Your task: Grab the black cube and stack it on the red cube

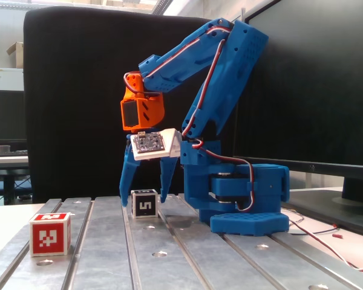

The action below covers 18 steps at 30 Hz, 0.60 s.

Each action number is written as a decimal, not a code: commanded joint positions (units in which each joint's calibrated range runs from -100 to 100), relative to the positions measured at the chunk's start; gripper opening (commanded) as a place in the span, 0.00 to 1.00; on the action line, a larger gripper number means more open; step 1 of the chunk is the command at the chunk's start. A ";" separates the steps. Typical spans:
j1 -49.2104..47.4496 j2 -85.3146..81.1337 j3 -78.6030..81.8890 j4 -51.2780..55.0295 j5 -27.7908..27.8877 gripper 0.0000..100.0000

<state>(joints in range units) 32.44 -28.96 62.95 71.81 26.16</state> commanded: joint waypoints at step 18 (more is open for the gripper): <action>0.15 -0.19 -0.31 -0.03 0.14 0.19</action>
<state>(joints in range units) 32.44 -28.96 62.95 71.81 26.16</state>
